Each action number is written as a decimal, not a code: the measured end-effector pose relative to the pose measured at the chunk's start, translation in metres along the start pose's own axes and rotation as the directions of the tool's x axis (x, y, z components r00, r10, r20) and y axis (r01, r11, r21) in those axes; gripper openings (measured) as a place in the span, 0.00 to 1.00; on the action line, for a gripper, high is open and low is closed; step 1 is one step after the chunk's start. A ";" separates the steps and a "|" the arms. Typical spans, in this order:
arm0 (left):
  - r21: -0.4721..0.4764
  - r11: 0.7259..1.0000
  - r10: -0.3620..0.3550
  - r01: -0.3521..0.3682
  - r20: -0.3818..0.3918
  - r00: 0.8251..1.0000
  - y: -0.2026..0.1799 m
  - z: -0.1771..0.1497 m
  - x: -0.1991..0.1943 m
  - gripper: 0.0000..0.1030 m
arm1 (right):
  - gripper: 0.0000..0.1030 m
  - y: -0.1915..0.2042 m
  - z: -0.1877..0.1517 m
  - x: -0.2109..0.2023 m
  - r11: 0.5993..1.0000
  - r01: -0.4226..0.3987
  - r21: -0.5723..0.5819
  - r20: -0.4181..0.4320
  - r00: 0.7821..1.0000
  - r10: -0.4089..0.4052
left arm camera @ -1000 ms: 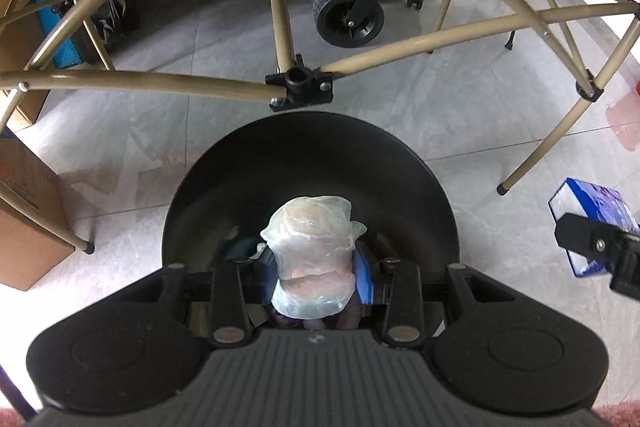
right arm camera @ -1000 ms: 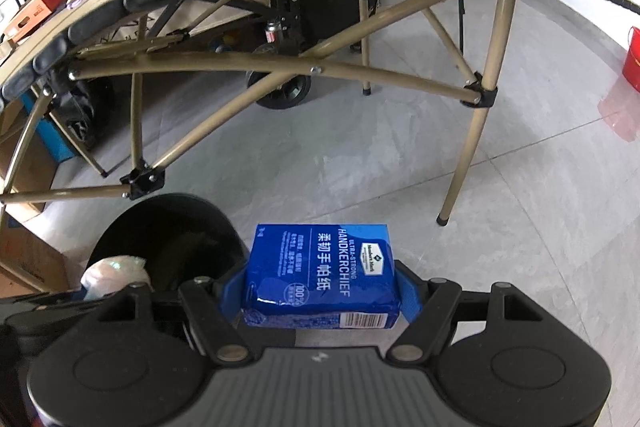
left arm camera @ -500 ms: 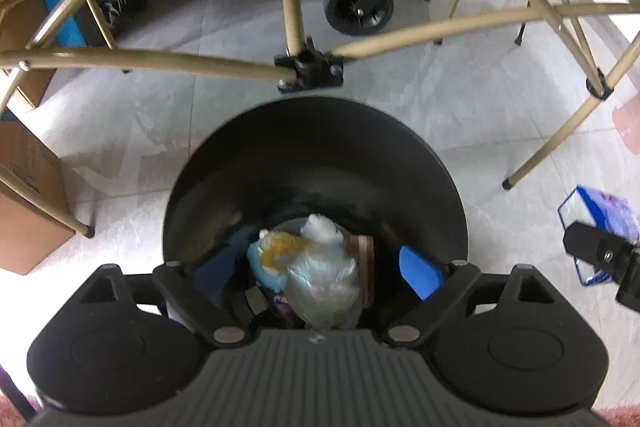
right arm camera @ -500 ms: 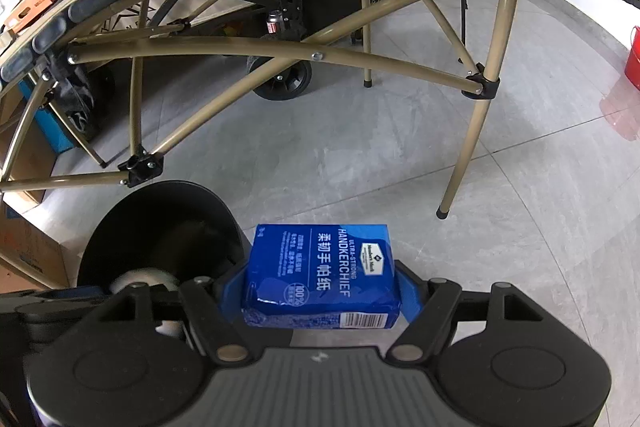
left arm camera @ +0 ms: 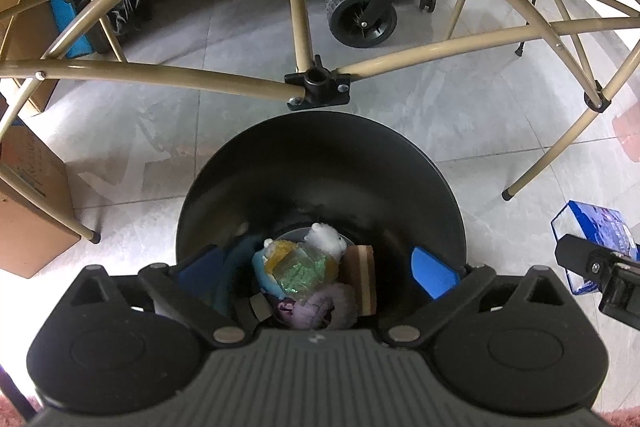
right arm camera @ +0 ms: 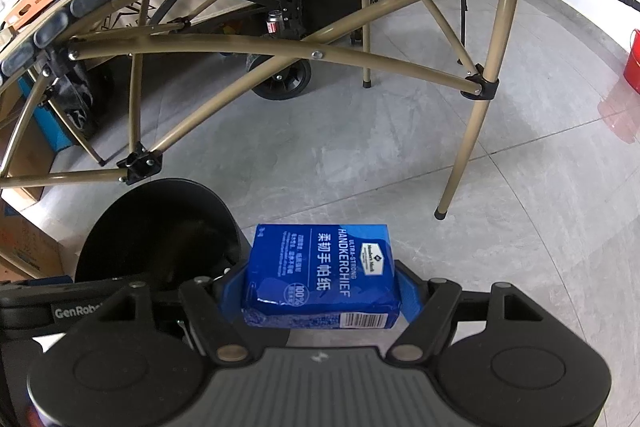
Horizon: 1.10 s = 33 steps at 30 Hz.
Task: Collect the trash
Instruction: 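Lower the right gripper over the bin and release the tissue pack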
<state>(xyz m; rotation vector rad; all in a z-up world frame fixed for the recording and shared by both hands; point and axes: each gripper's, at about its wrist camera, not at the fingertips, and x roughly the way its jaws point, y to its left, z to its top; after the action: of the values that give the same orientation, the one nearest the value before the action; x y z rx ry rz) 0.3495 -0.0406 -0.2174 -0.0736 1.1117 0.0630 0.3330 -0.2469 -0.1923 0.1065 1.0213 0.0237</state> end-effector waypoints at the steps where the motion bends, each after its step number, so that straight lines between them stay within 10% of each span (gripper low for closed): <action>1: 0.000 1.000 -0.001 0.001 0.001 1.000 0.000 0.000 -0.001 1.00 | 0.70 0.000 0.000 0.000 1.000 -0.001 -0.001 0.001 1.000 0.001; 33: -0.087 0.987 0.147 -0.134 0.167 0.975 0.087 -0.009 -0.075 1.00 | 0.70 0.096 -0.001 -0.004 0.979 -0.098 -0.181 0.027 0.994 0.105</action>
<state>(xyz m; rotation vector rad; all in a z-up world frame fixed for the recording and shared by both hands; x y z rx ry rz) 0.3006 0.0442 -0.1562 -0.0559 0.9389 0.2339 0.3333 -0.1515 -0.1800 -0.0053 0.9721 0.2062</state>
